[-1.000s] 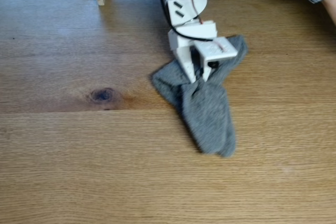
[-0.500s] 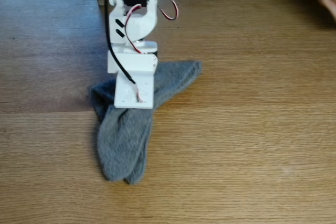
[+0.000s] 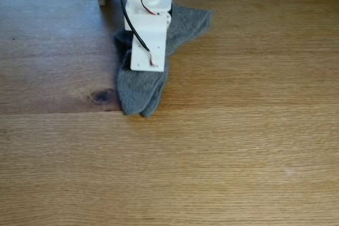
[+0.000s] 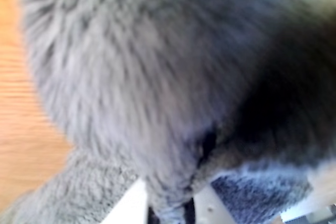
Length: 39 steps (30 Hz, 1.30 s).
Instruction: Clean the area in front of the robot
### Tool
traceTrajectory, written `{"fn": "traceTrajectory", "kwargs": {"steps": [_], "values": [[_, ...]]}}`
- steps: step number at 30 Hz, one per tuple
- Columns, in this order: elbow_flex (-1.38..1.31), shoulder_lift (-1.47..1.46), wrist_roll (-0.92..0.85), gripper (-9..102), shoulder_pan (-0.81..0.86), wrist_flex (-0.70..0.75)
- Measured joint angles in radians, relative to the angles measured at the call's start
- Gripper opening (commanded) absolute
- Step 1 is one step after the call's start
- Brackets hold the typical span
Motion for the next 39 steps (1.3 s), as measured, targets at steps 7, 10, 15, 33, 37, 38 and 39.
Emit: {"fn": "traceTrajectory", "kwargs": {"steps": [7,10,15,33,37,38,39], "values": [[0.012,0.196,-0.158,0,0.299,-0.005],[0.017,0.196,-0.256,0,0.462,-0.009],[0.02,0.152,-0.388,0,0.673,-0.057],[0.02,0.078,-0.414,33,0.736,-0.144],[0.02,0.152,-0.342,20,0.627,-0.064],[0.02,0.176,-0.318,17,0.583,-0.035],[0.02,0.204,-0.287,14,0.531,0.0]]}}
